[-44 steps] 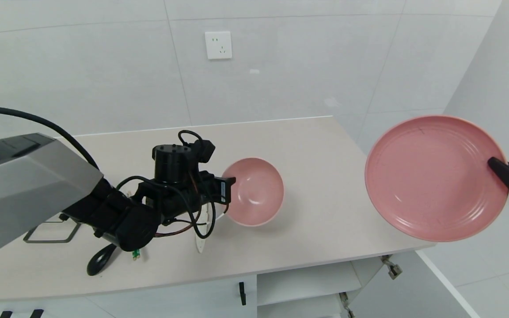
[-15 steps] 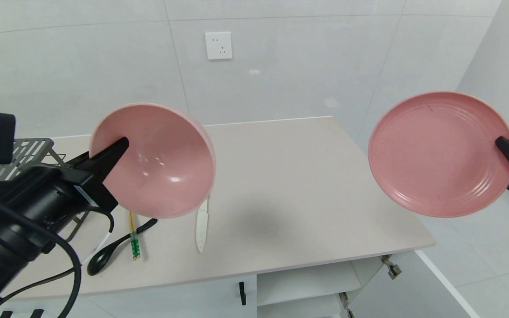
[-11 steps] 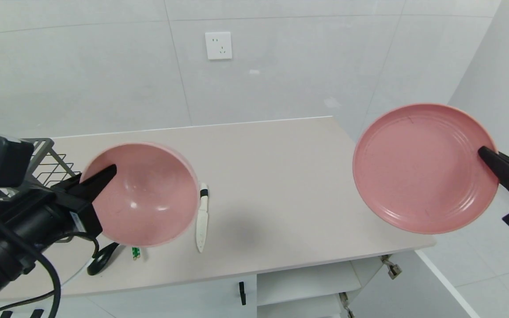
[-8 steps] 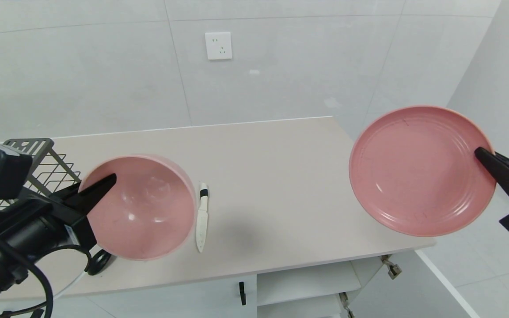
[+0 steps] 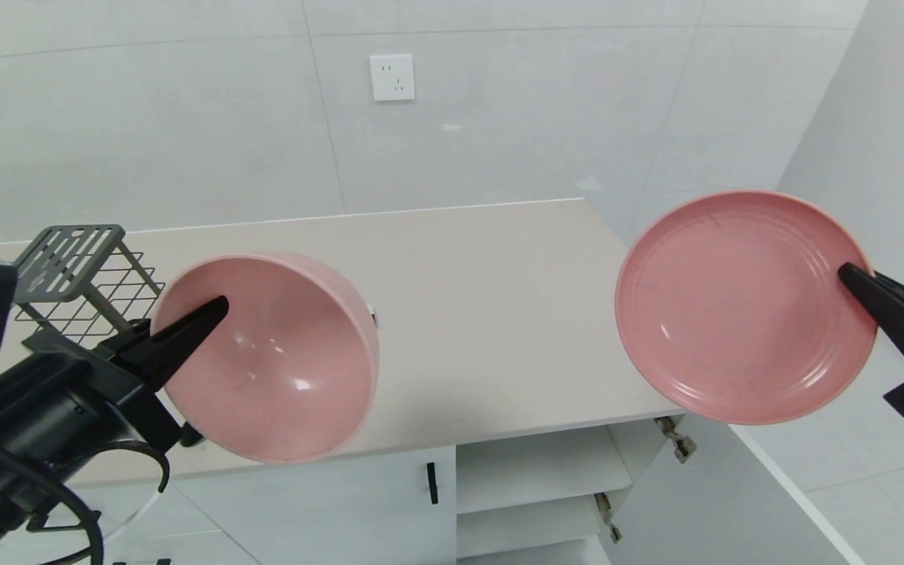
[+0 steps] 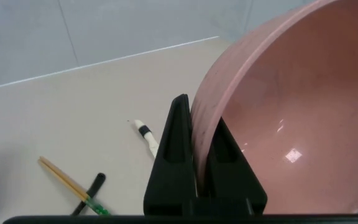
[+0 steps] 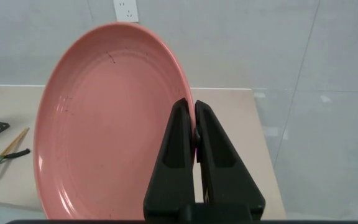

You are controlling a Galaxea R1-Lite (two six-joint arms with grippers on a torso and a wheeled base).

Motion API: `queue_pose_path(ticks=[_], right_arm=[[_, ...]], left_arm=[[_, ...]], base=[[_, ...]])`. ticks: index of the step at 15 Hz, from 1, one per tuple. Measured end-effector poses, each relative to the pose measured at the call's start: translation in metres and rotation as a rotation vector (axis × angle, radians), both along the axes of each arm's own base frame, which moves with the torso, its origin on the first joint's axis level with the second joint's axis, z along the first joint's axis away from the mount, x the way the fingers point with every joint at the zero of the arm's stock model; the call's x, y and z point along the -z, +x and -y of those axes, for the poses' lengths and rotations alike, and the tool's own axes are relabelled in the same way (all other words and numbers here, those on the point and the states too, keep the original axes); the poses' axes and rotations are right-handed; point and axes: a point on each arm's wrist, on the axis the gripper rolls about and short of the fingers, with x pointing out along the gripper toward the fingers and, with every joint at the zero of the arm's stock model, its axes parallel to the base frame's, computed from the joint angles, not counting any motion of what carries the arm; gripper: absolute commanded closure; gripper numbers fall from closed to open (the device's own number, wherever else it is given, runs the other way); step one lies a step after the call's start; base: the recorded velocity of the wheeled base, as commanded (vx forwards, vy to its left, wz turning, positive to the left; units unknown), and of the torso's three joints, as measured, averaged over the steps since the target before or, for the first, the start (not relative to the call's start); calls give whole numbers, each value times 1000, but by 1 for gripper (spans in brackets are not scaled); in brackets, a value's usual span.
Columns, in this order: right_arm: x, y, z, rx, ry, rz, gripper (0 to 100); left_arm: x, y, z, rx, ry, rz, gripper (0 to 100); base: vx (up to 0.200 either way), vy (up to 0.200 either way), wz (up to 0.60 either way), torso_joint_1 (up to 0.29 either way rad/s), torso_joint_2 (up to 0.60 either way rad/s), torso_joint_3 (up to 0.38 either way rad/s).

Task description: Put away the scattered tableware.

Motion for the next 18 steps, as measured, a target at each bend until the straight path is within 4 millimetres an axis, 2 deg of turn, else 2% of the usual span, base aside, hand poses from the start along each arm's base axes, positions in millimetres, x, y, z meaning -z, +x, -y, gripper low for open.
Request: queue_pose_path(ticks=[6,12,18], right_arm=[[1,0,-1,-6,0,-2,100],[-3,0,-1,-4,1,12,100],[-5,-1,0,-4,11,43,100]], left_arm=[[3,0,2,12,-4,6,100],[3,0,2,11,-4,8,100],[3,-1,1,15,-2,19,100]], base=[[-200,0,0,8,0,3],[0,0,0,-13,31,15],[0,0,0,-172,346,170]])
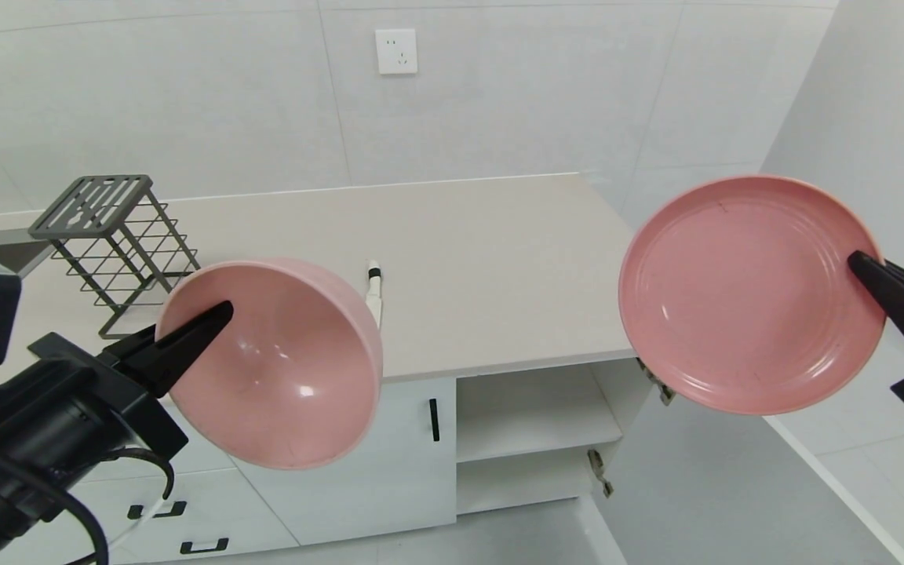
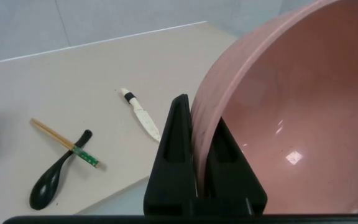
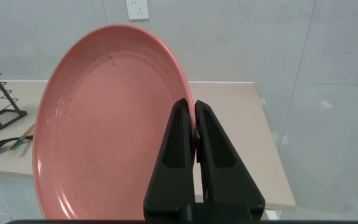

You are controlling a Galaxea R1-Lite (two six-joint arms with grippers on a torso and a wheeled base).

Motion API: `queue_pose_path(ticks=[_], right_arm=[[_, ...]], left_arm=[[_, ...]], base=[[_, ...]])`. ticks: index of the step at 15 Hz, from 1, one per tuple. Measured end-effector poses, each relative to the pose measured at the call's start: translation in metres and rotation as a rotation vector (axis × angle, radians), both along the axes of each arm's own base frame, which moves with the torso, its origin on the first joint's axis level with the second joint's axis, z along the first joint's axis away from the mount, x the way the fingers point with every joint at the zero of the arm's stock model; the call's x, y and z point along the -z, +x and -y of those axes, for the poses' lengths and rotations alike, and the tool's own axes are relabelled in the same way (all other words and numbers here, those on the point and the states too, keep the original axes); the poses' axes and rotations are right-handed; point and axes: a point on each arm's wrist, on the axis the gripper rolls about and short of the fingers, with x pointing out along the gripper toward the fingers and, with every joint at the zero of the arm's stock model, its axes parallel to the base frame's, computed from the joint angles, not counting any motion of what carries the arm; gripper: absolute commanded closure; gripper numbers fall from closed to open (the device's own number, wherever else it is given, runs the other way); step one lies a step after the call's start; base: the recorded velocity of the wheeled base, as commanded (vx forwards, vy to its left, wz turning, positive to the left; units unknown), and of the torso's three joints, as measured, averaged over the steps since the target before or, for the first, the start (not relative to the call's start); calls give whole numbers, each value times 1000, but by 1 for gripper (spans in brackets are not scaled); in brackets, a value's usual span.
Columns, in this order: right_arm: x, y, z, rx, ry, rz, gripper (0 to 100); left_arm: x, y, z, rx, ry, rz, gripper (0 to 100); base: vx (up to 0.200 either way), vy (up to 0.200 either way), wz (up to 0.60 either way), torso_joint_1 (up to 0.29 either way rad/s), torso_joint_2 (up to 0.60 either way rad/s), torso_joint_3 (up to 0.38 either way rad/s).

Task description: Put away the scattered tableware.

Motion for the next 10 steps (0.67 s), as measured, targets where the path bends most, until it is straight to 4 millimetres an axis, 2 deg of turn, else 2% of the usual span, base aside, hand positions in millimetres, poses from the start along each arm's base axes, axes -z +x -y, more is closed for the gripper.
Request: queue_pose_path(ticks=[3,10], right_arm=[[1,1,0,0,-3,-6,100],[3,1,-1,-2,-8,-14,100]], left_arm=[[2,-1,-1,0,4,0,100],[4,-1,-1,0,9,-8,100]], base=[[0,0,0,-180,364,185],[0,0,0,-270,533,259]])
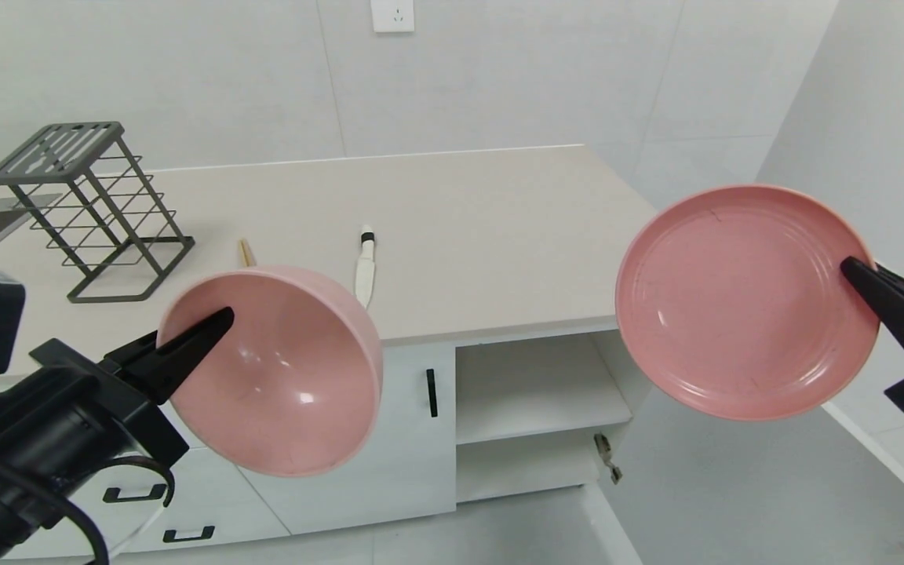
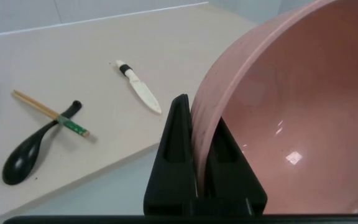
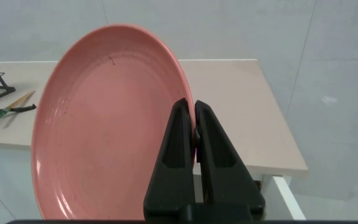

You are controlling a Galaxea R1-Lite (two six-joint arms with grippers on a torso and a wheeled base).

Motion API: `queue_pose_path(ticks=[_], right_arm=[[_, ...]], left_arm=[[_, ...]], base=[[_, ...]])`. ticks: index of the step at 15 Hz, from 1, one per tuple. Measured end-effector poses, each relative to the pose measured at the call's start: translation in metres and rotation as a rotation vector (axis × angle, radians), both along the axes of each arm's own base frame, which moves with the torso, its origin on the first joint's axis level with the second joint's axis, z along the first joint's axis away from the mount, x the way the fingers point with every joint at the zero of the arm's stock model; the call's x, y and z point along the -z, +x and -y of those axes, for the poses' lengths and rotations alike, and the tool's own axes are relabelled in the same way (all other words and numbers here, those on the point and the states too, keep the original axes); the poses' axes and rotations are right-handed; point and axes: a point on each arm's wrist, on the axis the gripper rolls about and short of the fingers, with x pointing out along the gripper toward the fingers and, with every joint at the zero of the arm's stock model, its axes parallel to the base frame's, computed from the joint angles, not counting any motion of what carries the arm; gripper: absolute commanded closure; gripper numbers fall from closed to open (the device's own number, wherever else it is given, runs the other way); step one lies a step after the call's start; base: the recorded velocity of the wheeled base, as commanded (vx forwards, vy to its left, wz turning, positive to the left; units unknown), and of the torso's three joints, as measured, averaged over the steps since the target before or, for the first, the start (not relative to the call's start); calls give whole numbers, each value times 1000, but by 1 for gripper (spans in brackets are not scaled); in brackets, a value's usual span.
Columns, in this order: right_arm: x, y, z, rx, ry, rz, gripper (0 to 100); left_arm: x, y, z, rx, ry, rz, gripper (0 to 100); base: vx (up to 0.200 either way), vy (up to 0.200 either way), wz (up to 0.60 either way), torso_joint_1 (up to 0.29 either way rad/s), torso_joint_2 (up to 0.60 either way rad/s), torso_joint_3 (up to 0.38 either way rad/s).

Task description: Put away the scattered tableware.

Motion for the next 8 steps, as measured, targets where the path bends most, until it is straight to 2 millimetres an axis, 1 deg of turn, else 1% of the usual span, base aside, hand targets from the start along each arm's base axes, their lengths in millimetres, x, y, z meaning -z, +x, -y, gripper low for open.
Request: queue_pose_path(ticks=[8], right_arm=[[4,-2,-2,-18,-6,-16,100]], left_arm=[[3,-1,0,27,12,-11,100]], base=[[0,0,0,-261,507,240]])
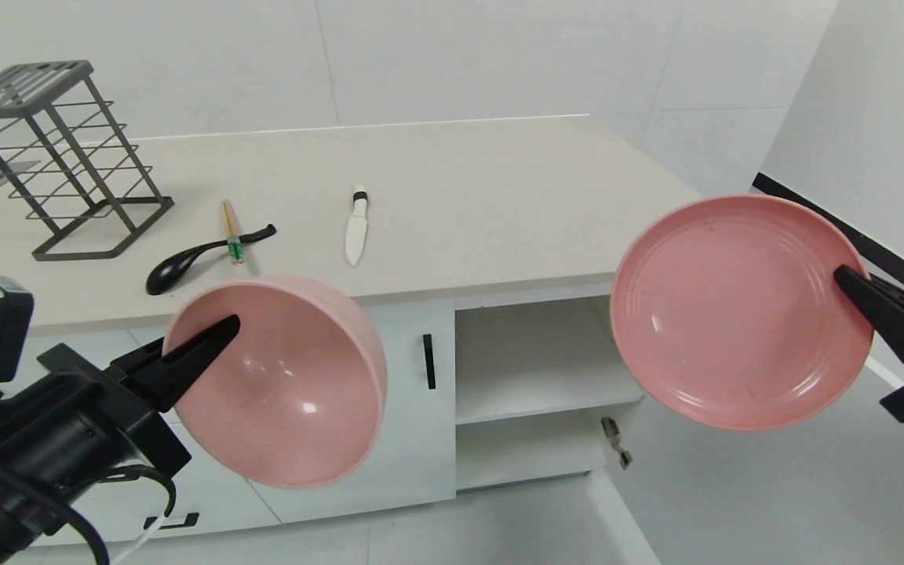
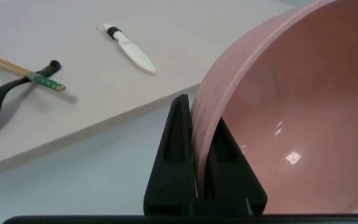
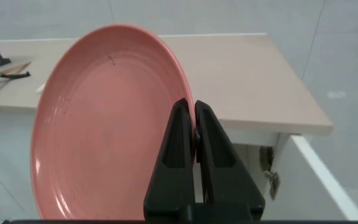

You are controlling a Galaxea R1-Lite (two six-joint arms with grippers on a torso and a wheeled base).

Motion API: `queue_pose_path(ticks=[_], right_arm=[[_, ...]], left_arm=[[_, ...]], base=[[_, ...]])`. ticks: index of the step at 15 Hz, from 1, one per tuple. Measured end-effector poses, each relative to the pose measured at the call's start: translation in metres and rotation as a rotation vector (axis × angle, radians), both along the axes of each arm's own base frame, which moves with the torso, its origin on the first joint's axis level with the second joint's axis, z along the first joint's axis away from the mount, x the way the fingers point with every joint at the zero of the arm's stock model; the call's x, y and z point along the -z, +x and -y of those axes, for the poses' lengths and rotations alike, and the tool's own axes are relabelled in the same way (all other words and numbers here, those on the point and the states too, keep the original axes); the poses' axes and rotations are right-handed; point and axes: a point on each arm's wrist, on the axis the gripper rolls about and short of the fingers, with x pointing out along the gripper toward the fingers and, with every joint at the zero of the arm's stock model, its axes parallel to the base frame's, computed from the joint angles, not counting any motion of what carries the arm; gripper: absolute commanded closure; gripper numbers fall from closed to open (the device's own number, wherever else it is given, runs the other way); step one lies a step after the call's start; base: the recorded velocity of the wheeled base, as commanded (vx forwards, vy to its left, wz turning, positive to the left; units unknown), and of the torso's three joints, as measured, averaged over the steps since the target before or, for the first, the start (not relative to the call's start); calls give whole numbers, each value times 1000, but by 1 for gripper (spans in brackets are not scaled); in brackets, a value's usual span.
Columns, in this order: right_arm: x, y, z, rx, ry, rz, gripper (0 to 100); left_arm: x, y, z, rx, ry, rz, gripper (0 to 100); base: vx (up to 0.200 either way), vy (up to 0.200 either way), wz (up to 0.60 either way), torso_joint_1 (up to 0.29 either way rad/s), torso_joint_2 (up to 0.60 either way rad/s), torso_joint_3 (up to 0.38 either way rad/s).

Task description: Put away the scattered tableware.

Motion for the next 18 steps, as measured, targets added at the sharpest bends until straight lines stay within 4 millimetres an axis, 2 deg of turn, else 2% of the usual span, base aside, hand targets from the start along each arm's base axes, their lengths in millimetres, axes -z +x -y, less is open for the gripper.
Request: queue_pose_path(ticks=[6,13,18], right_arm=[[9,2,-3,-16,-15,-46,100],[17,6,-4,-12,-27,-85,100],[26,13,-7,-17,-37,-121,100]], left_arm=[[3,1,0,0,8,-14,100],[5,3,0,-9,34,-12,100],[11,4,-1,-18,75,-20,100]], base=[[0,0,0,-254,478,211],[0,0,0,-257,334,127],[0,0,0,-53,234,70]])
